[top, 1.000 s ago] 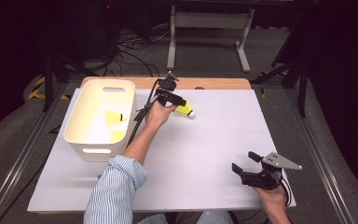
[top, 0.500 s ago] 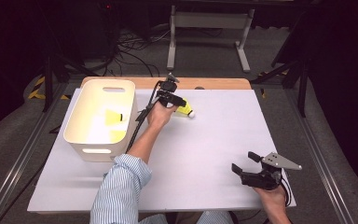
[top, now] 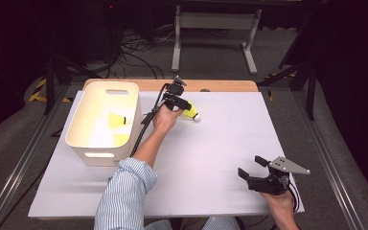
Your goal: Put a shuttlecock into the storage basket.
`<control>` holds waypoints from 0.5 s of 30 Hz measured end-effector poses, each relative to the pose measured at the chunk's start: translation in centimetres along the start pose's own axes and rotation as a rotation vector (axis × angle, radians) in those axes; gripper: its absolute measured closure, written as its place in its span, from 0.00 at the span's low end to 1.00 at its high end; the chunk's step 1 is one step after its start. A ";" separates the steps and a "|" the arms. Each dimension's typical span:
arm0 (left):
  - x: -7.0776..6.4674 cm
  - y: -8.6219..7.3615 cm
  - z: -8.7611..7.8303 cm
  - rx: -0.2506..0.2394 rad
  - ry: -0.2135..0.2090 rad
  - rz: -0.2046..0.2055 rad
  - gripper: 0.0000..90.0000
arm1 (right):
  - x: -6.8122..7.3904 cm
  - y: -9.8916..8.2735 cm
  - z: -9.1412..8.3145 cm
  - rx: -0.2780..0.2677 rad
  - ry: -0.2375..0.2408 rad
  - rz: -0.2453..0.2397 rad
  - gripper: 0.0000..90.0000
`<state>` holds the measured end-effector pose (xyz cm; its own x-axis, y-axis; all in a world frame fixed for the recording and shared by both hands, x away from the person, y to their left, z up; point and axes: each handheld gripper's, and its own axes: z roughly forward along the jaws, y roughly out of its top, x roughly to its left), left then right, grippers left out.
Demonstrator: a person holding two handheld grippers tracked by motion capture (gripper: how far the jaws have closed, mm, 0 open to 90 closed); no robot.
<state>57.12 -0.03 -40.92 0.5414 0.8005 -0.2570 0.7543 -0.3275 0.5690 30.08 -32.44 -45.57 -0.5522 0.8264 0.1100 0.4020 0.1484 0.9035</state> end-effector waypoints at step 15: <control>0.1 -0.1 -0.1 0.033 0.024 0.030 0.90 | 0.0 0.0 0.0 0.002 -0.001 -0.001 0.13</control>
<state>57.09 0.10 -40.93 0.5557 0.8014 -0.2212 0.7497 -0.3679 0.5501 30.11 -32.41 -45.59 -0.5519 0.8269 0.1082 0.4030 0.1508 0.9027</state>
